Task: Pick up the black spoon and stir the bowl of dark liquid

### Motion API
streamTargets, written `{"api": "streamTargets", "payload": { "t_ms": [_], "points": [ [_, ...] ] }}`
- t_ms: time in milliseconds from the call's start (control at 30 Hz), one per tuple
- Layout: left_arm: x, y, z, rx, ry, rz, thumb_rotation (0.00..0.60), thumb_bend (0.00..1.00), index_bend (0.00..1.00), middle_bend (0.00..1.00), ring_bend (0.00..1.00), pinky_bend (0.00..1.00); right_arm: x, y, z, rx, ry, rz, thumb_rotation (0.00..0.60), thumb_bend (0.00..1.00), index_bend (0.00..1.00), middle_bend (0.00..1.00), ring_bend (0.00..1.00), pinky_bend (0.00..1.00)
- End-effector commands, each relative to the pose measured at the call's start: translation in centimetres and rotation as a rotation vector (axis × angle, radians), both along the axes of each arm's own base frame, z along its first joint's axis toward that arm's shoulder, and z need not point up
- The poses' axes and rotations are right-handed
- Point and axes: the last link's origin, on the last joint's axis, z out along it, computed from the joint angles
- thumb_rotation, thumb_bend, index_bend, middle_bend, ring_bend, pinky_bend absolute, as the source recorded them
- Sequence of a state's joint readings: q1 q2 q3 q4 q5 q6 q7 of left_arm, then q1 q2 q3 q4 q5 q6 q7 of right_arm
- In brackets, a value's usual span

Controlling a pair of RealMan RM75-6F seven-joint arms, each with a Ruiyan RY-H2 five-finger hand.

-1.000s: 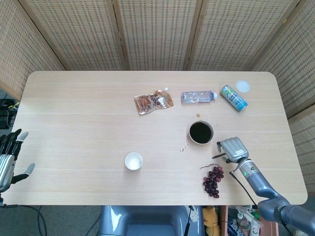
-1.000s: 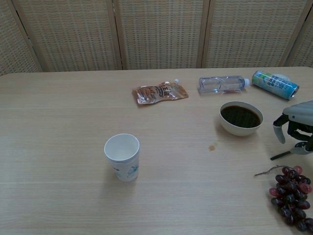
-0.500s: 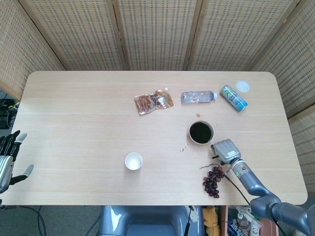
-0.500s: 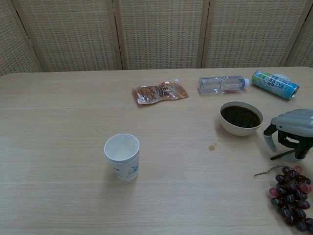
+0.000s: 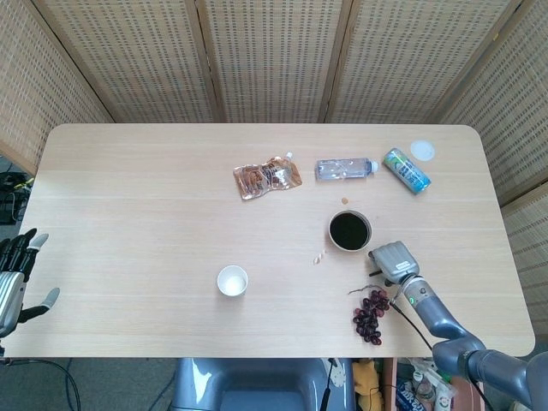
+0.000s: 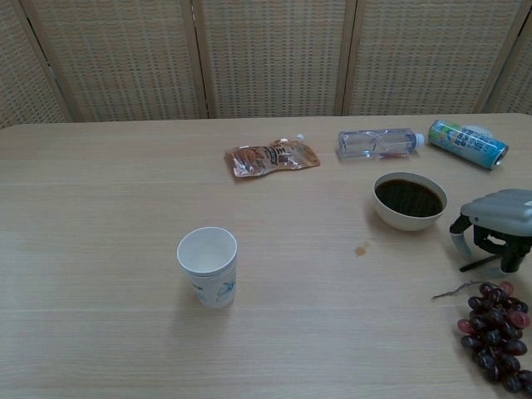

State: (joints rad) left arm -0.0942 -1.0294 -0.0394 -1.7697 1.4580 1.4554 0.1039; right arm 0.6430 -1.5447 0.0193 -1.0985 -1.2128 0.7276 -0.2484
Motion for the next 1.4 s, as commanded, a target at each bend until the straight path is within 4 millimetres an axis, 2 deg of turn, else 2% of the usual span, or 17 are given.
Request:
{"api": "streamTargets", "payload": {
  "t_ms": [33,1033,1400],
  "points": [
    [0.0,0.0,0.0,-0.001,0.000,0.001,0.600,0.31,0.00,0.00,0.00,0.00,-0.1,0.0,-0.2,0.004,0.000,-0.004,0.600,0.43,0.56,0.94,0.97,1.00],
    [-0.5,0.1,-0.2,-0.008,0.000,0.009,0.600,0.31,0.00,0.00,0.00,0.00,0.0,0.7,-1.4,0.025,-0.016,-0.010,0.600,0.44,0.58,0.94,0.97,1.00],
    [-0.6,-0.2,0.0,0.000,-0.004,0.006,0.600,0.31,0.00,0.00,0.00,0.00,-0.6,1.1,-0.9,0.015,-0.034,-0.035,0.600,0.63,0.62,0.94,0.97,1.00]
  ]
}}
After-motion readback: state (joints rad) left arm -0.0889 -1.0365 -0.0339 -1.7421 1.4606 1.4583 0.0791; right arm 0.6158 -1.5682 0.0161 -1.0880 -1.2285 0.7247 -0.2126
